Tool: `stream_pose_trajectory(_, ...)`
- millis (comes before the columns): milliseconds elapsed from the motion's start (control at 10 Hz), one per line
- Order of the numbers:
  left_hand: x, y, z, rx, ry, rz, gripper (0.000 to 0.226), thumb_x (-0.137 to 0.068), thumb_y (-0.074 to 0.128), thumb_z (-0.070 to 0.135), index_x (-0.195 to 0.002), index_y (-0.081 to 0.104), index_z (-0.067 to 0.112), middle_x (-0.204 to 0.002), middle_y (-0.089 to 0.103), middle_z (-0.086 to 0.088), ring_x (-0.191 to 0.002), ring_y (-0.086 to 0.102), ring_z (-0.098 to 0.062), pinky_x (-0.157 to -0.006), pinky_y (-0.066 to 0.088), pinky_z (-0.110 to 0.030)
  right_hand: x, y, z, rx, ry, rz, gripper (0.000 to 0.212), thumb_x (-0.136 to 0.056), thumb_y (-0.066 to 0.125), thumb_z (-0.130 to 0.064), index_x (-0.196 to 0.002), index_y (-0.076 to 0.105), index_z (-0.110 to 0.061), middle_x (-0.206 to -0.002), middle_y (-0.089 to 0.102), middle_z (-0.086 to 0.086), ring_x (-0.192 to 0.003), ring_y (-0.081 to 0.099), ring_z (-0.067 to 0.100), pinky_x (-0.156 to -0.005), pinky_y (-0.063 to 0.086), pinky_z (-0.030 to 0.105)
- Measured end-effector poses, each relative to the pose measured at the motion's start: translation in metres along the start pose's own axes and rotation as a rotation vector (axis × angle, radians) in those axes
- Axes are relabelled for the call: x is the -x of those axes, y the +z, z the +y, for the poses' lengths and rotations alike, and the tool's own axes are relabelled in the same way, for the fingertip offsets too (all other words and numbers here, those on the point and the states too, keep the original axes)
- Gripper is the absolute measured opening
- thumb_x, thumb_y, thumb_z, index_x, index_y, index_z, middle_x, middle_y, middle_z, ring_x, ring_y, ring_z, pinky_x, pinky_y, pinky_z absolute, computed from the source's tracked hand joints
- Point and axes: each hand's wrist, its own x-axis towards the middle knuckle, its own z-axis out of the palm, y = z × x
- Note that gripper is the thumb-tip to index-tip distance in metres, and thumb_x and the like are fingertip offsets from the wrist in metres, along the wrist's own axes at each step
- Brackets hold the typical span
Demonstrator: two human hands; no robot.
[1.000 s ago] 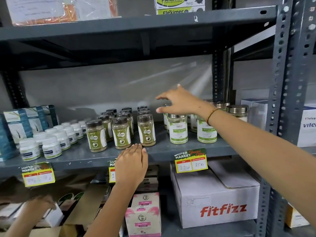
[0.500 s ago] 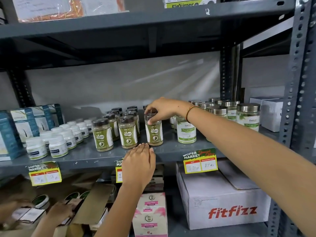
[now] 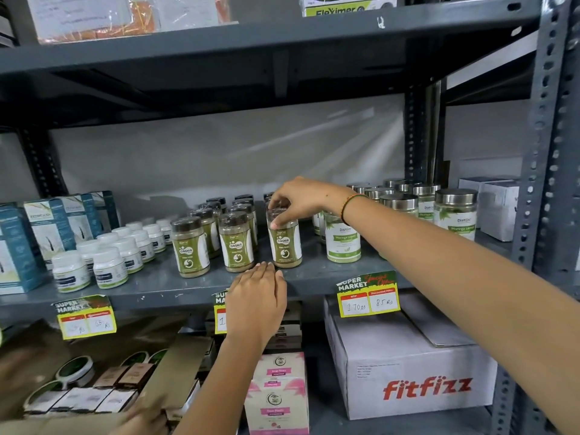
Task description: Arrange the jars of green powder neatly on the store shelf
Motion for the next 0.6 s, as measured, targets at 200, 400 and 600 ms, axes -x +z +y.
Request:
stream_pose_trajectory(200,-0.001,0.000,-0.001,0.010,0.010,-0.015,0.052,-0.097,0.025,0.038,-0.117,0.066,0.012,-0.119,0.067,-0.005,-0.113,0.059,-0.018,-0.098,0.043,-0.034,0.004,0.003,0.001,-0.032,0.006,0.021,0.063,-0.084,0.068,-0.053,-0.136,0.059,-0.019,-0.135,0.062,0.003,-0.121,0.058,0.021,-0.099,0.048,0.034)
stream_pose_trajectory(400,-0.003,-0.011,-0.001,0.016,0.038,-0.037,0.042,-0.096,0.036,0.036,-0.105,0.070,0.014,-0.108,0.071,-0.003,-0.100,0.065,-0.018,-0.083,0.050,-0.033,0.019,-0.002,0.009,-0.020,0.018,0.131,0.061,-0.085,0.061,-0.059,-0.134,0.060,-0.022,-0.132,0.064,0.001,-0.121,0.057,0.022,-0.097,0.048,0.036)
stream_pose_trajectory(600,-0.011,-0.030,-0.010,-0.006,0.025,-0.128,0.047,-0.093,0.032,0.055,-0.089,0.069,0.026,-0.072,0.066,0.005,-0.068,0.061,-0.020,-0.058,0.050,-0.032,0.062,-0.024,0.017,-0.073,-0.056,0.606,0.051,-0.091,0.053,-0.056,-0.129,0.064,-0.023,-0.131,0.066,-0.005,-0.117,0.060,0.012,-0.100,0.049,0.037)
